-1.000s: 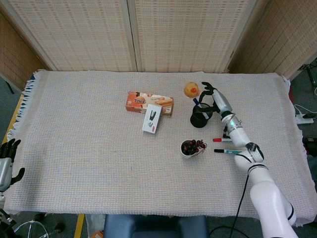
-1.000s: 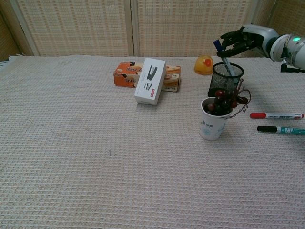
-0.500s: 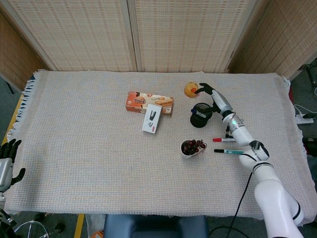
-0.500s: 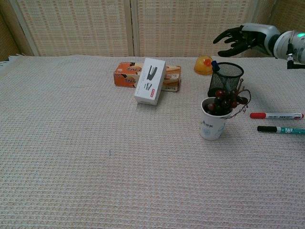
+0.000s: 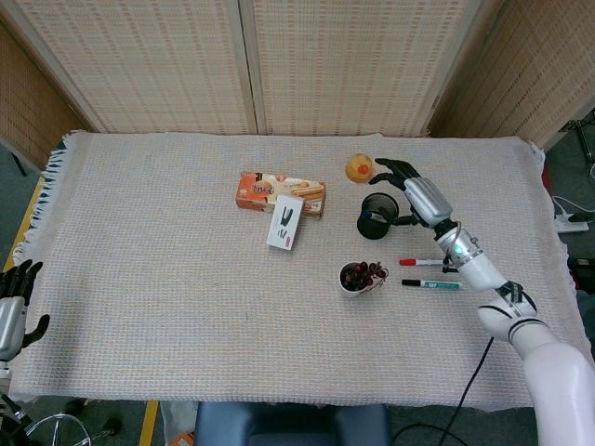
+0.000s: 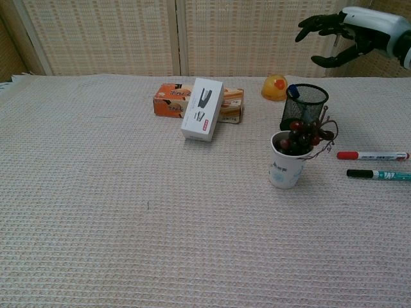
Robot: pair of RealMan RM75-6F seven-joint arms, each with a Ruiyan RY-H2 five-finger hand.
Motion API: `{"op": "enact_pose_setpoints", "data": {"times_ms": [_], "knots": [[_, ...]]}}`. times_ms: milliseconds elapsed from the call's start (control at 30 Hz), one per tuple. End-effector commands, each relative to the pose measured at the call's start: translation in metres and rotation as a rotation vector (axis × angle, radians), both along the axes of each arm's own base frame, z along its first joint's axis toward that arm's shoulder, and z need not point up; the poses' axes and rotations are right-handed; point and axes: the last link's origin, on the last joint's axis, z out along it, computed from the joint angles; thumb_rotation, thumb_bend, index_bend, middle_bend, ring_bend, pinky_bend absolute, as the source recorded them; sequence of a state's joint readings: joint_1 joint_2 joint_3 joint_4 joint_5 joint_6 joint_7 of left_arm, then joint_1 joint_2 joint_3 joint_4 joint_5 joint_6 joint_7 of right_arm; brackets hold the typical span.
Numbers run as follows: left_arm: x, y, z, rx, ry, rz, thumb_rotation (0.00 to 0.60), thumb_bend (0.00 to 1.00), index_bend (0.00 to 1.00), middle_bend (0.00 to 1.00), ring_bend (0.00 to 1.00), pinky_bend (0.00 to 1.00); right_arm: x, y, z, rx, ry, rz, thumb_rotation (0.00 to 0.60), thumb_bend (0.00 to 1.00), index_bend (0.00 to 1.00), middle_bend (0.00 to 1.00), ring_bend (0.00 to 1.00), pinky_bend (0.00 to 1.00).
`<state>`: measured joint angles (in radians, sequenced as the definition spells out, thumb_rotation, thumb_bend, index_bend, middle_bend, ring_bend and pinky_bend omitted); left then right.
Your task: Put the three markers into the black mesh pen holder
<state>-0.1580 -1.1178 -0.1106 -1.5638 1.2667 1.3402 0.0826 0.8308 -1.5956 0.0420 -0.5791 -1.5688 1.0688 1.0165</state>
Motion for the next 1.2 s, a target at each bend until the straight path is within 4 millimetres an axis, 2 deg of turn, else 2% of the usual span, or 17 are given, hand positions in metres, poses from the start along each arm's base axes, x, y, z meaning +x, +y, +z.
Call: {"op": "enact_pose_setpoints", "data": {"times_ms": [33,100,200,300,400,567,767,1000,1200], "knots": [[0.002,0.0,0.001,0.0,-0.004,-0.005,0.6,0.32,0.0,0.0,0.0,0.03,-0.044,0.104,0.036,-0.133,0.357,-0.03,0.6,0.34,0.31,0.06,0.03,0.0],[0.003,-0.001,0.001,0.001,-0.005,-0.013,0.6,0.32,0.0,0.0,0.0,0.03,-0.056,0.128,0.039,-0.136,0.465,-0.101,0.6,0.34,0.31,0.06,0.03,0.0],[0.006,-0.001,0.001,-0.001,-0.004,-0.023,0.6,0.32,0.0,0.0,0.0,0.03,-0.071,0.153,0.031,-0.126,0.55,-0.19,0.6,0.34,0.32,0.06,0.03,0.0],[0.008,-0.002,0.0,-0.004,-0.004,-0.028,0.6,0.32,0.0,0.0,0.0,0.03,-0.082,0.165,0.019,-0.101,0.585,-0.246,0.6,0.34,0.33,0.06,0.03,0.0],[0.009,-0.002,0.0,-0.005,-0.004,-0.032,0.6,0.32,0.0,0.0,0.0,0.03,-0.086,0.168,0.005,-0.086,0.628,-0.254,0.6,0.34,0.35,0.06,0.03,0.0],[0.009,-0.002,-0.001,-0.009,-0.004,-0.033,0.6,0.32,0.0,0.0,0.0,0.03,-0.087,0.167,-0.015,-0.057,0.67,-0.247,0.6,0.34,0.36,0.06,0.03,0.0],[0.008,-0.002,0.0,-0.008,-0.008,-0.029,0.6,0.32,0.0,0.0,0.0,0.03,-0.077,0.155,-0.034,-0.032,0.671,-0.228,0.6,0.34,0.35,0.06,0.03,0.0],[0.007,-0.001,0.0,-0.009,-0.009,-0.023,0.6,0.32,0.0,0.0,0.0,0.03,-0.07,0.139,-0.052,-0.005,0.678,-0.218,0.6,0.34,0.38,0.06,0.03,0.0],[0.005,0.0,-0.001,-0.012,-0.009,-0.017,0.6,0.32,0.0,0.0,0.0,0.03,-0.072,0.134,-0.063,0.015,0.702,-0.225,0.6,0.34,0.41,0.06,0.03,0.0]]}}
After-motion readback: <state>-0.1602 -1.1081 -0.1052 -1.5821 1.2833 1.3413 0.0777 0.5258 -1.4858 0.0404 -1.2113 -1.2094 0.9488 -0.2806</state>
